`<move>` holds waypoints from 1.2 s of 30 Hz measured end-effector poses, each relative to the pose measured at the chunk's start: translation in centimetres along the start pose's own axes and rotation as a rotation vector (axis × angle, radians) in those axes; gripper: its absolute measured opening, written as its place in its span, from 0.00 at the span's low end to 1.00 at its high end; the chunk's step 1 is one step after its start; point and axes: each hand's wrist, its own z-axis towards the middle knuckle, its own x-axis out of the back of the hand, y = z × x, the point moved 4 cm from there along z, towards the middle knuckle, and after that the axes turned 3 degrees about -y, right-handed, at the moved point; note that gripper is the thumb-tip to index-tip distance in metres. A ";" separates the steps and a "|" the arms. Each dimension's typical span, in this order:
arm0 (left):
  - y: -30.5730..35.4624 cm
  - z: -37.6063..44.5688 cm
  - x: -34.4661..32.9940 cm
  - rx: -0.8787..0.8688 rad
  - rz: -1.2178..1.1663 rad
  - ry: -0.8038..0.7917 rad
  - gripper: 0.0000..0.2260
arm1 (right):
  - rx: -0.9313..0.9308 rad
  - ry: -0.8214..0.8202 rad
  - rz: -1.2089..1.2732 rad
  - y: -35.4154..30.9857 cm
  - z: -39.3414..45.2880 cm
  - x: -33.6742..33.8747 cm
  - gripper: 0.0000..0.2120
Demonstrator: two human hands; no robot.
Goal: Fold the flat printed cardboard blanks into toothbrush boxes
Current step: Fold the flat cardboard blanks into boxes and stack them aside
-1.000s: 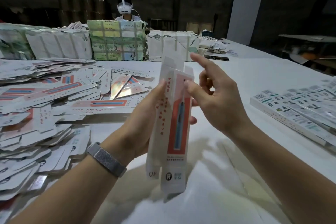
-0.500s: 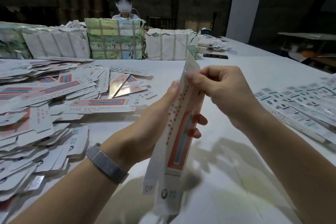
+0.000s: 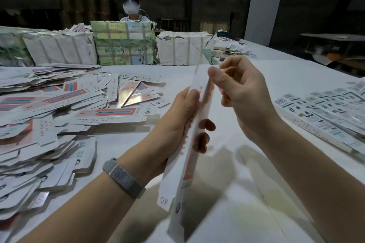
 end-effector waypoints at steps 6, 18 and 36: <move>-0.6 -0.2 -0.1 -0.063 -0.317 -0.167 0.40 | -0.163 -0.321 0.237 2.5 -1.2 -2.9 0.17; -0.2 0.7 1.6 -0.298 0.247 0.215 0.25 | 0.012 -0.214 0.161 2.1 -1.1 -2.8 0.28; 0.2 0.5 1.6 -0.386 0.188 0.148 0.13 | -0.038 -0.255 0.095 2.1 -1.1 -2.8 0.10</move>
